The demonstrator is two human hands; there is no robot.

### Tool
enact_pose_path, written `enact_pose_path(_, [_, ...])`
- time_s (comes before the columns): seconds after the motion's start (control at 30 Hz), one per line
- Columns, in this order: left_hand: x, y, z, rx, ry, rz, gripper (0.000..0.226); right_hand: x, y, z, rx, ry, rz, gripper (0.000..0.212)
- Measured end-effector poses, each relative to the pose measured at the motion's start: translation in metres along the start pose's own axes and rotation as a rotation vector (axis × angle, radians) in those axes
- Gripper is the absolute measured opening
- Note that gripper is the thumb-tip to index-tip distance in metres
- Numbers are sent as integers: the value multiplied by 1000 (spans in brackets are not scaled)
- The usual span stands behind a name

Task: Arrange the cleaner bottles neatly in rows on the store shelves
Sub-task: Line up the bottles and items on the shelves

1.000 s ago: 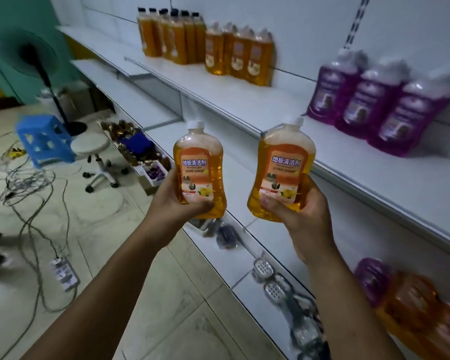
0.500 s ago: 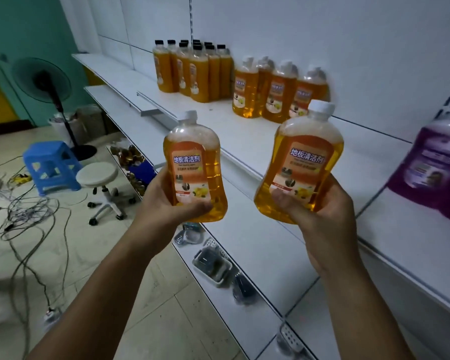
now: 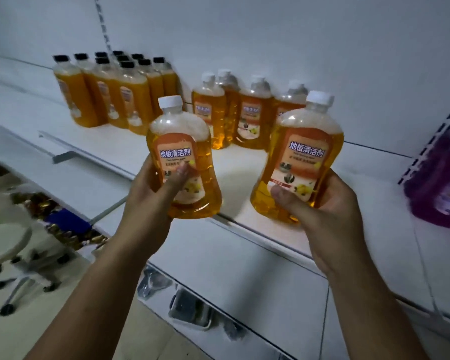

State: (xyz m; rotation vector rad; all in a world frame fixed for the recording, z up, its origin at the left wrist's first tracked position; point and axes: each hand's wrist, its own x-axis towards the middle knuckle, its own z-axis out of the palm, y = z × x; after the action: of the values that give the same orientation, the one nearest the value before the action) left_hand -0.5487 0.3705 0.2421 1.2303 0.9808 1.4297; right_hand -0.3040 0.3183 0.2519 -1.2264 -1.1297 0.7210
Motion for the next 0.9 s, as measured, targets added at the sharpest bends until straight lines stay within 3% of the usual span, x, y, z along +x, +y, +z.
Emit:
enact_pose_path(0.27, [97, 25, -2, 240, -336, 202, 59, 35, -22, 28, -240, 206, -45, 52])
enact_pose_path(0.43, [152, 31, 28, 374, -518, 367, 80, 74, -26, 17, -309, 198, -25, 69])
enact_pose_path(0.6, [184, 26, 59, 467, -587, 413, 89, 113, -14, 6, -362, 165, 61, 84])
enact_pose_path(0.9, [188, 7, 71, 580, -657, 408, 88, 120, 16, 5, -416, 101, 116, 86])
